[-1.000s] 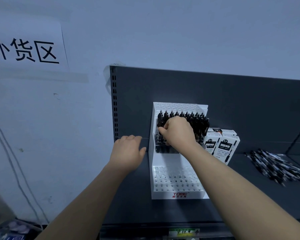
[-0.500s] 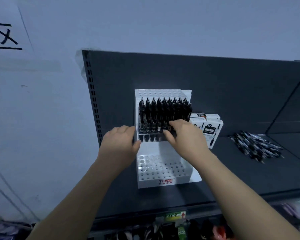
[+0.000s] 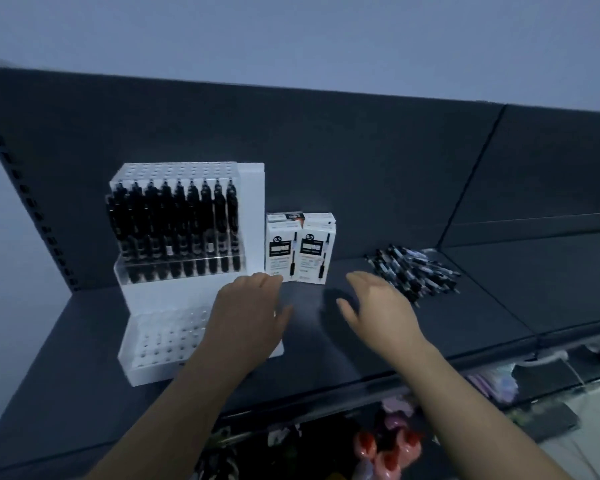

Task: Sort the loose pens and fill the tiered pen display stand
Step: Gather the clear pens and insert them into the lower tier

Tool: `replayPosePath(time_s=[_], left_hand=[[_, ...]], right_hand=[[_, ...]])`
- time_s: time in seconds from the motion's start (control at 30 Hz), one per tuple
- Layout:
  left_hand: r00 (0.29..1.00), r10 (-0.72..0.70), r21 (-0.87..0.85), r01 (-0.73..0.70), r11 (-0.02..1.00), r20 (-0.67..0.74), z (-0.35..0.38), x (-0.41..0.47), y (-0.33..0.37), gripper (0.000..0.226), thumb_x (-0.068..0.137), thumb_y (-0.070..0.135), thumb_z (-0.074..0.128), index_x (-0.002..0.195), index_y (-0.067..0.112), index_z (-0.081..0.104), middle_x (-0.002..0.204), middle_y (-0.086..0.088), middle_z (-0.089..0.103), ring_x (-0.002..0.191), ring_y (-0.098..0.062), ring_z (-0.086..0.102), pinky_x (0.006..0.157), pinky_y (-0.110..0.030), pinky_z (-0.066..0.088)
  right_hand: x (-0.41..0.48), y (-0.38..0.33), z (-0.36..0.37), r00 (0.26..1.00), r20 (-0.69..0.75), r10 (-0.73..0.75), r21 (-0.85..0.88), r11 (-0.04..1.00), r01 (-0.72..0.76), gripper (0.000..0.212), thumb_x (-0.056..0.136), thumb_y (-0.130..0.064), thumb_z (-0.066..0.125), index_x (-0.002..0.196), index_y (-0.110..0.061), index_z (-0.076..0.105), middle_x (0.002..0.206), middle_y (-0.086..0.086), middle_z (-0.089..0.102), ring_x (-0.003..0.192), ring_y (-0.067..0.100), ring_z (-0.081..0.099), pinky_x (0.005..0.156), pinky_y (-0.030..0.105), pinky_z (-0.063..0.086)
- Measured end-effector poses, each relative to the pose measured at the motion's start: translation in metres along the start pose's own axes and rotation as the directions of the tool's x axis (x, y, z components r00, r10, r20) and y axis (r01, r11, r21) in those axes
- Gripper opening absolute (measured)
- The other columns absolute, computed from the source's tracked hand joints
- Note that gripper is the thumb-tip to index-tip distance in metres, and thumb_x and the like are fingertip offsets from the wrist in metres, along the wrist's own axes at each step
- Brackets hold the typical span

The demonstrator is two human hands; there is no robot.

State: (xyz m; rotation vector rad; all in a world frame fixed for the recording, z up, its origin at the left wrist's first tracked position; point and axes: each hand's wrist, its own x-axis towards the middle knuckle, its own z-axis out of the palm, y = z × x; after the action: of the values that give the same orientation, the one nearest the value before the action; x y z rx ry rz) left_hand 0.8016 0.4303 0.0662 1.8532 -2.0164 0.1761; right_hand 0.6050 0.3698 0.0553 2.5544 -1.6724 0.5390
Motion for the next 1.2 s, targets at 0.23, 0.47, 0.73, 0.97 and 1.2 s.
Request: replayPosePath(time_s=[0.23, 0.47, 0.73, 0.97, 1.2], left_hand=[[0.993, -0.045, 0.004, 0.044, 0.999, 0.109, 0.07, 0.055, 0.092, 0.038, 0.096, 0.045, 0.042, 0.127, 0.023, 0.048, 0.125, 0.003, 0.055, 0.112, -0.019, 0.051, 0.092, -0.032, 0.041], [0.96, -0.105, 0.021, 0.103, 0.994, 0.258, 0.127, 0.111, 0.137, 0.044, 0.097, 0.043, 0.042, 0.131, 0.017, 0.047, 0.13, -0.004, 0.051, 0.119, -0.023, 0.048, 0.094, -0.036, 0.042], [0.901, -0.169, -0.05, 0.206, 0.977, 0.399, 0.186, 0.184, 0.156, 0.036, 0.098, 0.044, 0.043, 0.109, 0.011, 0.053, 0.111, -0.009, 0.053, 0.102, -0.025, 0.052, 0.079, -0.034, 0.045], [0.835, -0.341, -0.037, 0.394, 0.919, 0.431, 0.232, 0.227, 0.181, 0.073, 0.091, 0.062, 0.042, 0.134, 0.003, 0.043, 0.129, -0.017, 0.044, 0.114, -0.03, 0.047, 0.092, -0.035, 0.043], [0.791, -0.426, 0.007, 0.472, 0.882, 0.439, 0.246, 0.241, 0.191, 0.044, 0.092, 0.033, 0.05, 0.123, 0.002, 0.05, 0.123, -0.013, 0.052, 0.112, -0.028, 0.05, 0.084, -0.032, 0.044]], right_hand=[[-0.002, 0.132, 0.0, 0.995, 0.079, 0.06, -0.036, 0.998, -0.058, 0.027, 0.097, -0.035, 0.05, 0.112, -0.013, 0.058, 0.112, 0.001, 0.061, 0.101, 0.02, 0.058, 0.069, 0.025, 0.04], [0.027, 0.221, 0.042, 0.985, 0.088, 0.15, 0.059, 0.986, -0.156, 0.019, 0.096, -0.021, 0.048, 0.083, -0.009, 0.054, 0.088, 0.004, 0.059, 0.076, 0.022, 0.05, 0.061, 0.028, 0.027], [0.077, 0.27, 0.081, 0.993, 0.1, 0.061, 0.093, 0.993, -0.071, 0.026, 0.097, -0.023, 0.049, 0.118, -0.011, 0.06, 0.113, 0.003, 0.059, 0.107, 0.025, 0.053, 0.093, 0.034, 0.042], [0.085, 0.294, 0.111, 0.993, 0.115, -0.019, 0.117, 0.993, 0.005, 0.052, 0.096, -0.047, 0.033, 0.133, -0.02, 0.057, 0.139, 0.005, 0.052, 0.13, 0.026, 0.047, 0.109, 0.044, 0.034], [0.082, 0.31, 0.122, 0.995, 0.053, -0.084, 0.249, 0.966, 0.069, 0.046, 0.098, -0.039, 0.037, 0.132, -0.017, 0.058, 0.142, 0.004, 0.049, 0.13, 0.025, 0.046, 0.107, 0.046, 0.041]])
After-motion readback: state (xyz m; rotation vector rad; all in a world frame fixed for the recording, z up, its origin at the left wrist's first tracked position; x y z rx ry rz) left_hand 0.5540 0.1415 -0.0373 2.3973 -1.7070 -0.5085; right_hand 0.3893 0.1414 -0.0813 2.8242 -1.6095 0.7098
